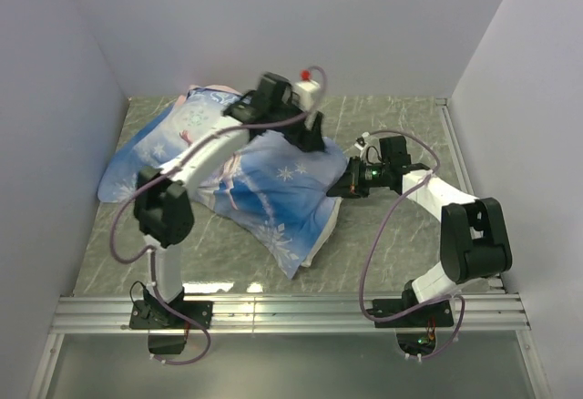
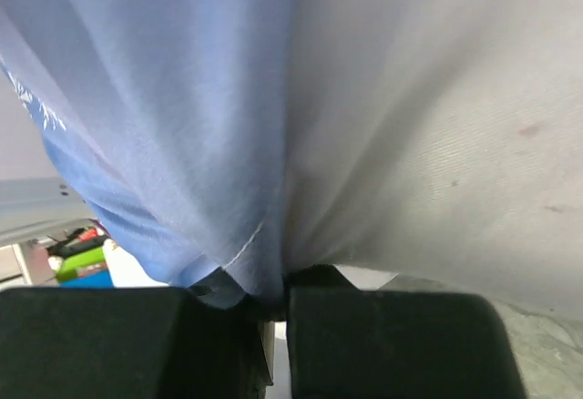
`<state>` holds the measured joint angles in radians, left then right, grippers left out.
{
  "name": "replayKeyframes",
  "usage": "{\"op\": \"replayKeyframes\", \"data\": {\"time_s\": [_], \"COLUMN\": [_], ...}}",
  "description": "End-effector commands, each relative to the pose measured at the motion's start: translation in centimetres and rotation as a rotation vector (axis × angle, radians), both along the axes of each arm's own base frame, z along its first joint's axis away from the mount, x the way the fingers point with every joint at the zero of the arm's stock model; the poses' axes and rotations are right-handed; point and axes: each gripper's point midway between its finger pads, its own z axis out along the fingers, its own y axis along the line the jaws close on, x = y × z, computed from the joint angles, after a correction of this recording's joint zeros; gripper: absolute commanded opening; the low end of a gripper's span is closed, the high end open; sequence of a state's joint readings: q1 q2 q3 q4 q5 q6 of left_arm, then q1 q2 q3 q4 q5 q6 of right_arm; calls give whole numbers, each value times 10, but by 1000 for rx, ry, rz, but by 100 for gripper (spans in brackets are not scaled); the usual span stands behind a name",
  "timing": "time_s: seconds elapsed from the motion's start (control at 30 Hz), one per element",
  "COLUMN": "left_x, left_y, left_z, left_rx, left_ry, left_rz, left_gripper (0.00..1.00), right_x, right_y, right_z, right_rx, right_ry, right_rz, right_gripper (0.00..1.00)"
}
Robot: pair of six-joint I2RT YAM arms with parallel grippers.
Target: Put the pillow into the pillowcase
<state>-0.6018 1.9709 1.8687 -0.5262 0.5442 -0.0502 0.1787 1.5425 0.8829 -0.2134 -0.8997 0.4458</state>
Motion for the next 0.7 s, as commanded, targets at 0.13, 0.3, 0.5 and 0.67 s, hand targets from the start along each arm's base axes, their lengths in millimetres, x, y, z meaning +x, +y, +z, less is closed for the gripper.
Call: {"op": "replayKeyframes", "data": {"time_s": [0.13, 0.3, 0.5, 0.67], "left_x": [72, 91, 92, 72], "left_y": [185, 195, 166, 104], "left_z": [38, -16, -41, -19], "left_rx": [256, 329, 268, 174], "left_ry": [-263, -189, -75, -105], "left_rz": [422, 452, 399, 262], "left_gripper": [83, 79, 32, 0], "right_x": [14, 13, 12, 15], "right_y": [-13, -14, -14, -10], "right_z": [-3, 2, 4, 4], "right_rx": [-133, -233, -318, -314], "right_ry": [-197, -320, -415, -407], "right_rz": [12, 72, 122, 137], "right_gripper": [0, 0, 0, 0]}}
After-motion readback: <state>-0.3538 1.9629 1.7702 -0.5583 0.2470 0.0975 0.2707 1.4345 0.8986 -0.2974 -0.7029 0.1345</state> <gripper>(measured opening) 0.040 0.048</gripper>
